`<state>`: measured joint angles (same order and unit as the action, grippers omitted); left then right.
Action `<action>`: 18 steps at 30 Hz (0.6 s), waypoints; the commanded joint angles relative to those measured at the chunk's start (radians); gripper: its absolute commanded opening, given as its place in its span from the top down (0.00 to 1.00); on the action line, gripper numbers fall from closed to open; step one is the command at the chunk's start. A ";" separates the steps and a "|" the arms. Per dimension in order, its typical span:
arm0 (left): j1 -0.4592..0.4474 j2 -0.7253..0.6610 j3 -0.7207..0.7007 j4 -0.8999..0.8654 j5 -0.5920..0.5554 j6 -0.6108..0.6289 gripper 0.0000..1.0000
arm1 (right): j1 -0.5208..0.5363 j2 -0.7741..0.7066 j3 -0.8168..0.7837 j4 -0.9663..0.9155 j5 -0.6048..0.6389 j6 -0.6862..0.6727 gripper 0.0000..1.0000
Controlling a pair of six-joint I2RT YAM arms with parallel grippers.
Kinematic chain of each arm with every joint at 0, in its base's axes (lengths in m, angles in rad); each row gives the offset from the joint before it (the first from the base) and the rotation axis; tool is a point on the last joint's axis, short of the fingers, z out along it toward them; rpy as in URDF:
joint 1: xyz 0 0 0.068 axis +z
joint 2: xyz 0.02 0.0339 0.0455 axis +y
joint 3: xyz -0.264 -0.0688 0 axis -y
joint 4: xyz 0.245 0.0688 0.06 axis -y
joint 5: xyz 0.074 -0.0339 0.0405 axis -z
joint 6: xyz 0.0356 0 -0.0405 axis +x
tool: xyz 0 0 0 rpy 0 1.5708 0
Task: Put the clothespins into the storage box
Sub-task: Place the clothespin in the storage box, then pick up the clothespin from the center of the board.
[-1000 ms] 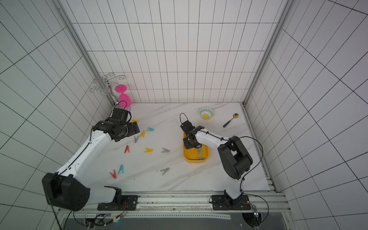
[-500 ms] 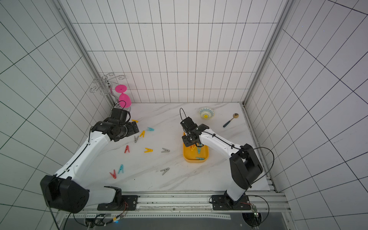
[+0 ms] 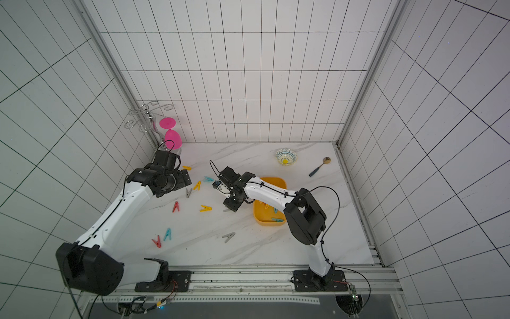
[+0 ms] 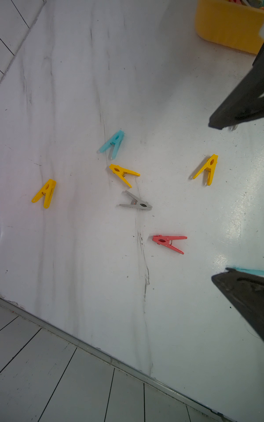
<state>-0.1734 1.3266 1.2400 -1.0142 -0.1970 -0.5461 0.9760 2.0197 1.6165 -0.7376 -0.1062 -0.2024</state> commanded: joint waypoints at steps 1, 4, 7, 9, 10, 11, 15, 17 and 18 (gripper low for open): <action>0.007 -0.022 0.010 -0.004 -0.026 0.004 0.02 | 0.006 0.064 0.062 -0.066 0.002 -0.043 0.50; 0.009 -0.029 0.007 0.000 -0.032 0.009 0.02 | 0.005 0.100 0.076 -0.065 -0.005 -0.049 0.49; 0.010 -0.034 0.003 0.009 -0.033 0.014 0.02 | 0.005 0.127 0.091 -0.065 -0.014 -0.056 0.49; 0.011 -0.033 0.004 0.010 -0.030 0.014 0.02 | 0.006 0.146 0.102 -0.065 -0.027 -0.064 0.49; 0.011 -0.032 0.003 0.011 -0.030 0.014 0.02 | 0.006 0.153 0.107 -0.065 -0.031 -0.066 0.49; 0.011 -0.032 0.004 0.010 -0.030 0.014 0.02 | 0.005 0.162 0.112 -0.065 -0.038 -0.070 0.49; 0.011 -0.032 0.006 0.010 -0.030 0.015 0.02 | 0.006 0.190 0.131 -0.065 -0.057 -0.081 0.50; 0.012 -0.032 0.008 0.010 -0.029 0.017 0.02 | 0.006 0.202 0.139 -0.066 -0.062 -0.086 0.50; 0.012 -0.033 0.009 0.010 -0.029 0.017 0.02 | 0.006 0.208 0.144 -0.066 -0.062 -0.086 0.51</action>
<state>-0.1673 1.3121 1.2400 -1.0134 -0.2131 -0.5411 0.9768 2.1937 1.7134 -0.7826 -0.1455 -0.2691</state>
